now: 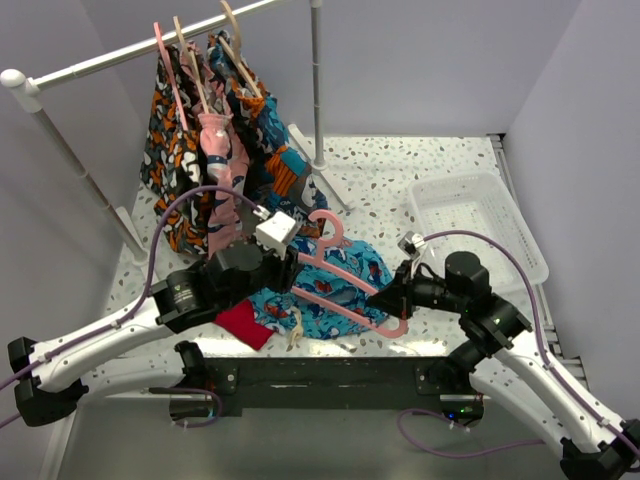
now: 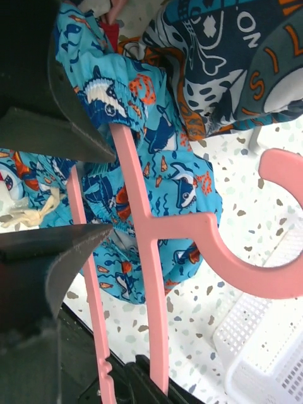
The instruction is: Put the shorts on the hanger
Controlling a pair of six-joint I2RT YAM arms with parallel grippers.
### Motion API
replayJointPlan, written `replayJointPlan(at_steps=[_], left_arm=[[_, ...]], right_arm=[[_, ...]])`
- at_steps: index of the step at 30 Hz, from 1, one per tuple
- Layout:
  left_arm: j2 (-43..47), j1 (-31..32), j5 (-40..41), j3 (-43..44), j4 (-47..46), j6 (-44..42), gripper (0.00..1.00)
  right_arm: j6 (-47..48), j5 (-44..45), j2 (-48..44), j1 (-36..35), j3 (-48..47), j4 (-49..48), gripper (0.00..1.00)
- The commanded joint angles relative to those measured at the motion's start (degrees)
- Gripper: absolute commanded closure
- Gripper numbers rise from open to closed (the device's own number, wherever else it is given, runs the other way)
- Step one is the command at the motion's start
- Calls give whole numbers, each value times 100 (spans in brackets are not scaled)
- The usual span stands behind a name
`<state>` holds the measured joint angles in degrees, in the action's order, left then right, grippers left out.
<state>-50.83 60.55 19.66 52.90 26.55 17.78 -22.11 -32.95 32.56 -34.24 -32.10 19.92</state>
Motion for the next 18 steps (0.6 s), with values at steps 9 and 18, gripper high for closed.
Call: replayJointPlan(at_steps=[9, 18], left_arm=[[-964, 18, 345, 264, -1458, -64, 43], [-1227, 18, 512, 238, -1907, -12, 42]], right_arm=[[-66, -1, -13, -48, 11, -516, 100], [-48, 34, 5, -74, 2, -472, 100]])
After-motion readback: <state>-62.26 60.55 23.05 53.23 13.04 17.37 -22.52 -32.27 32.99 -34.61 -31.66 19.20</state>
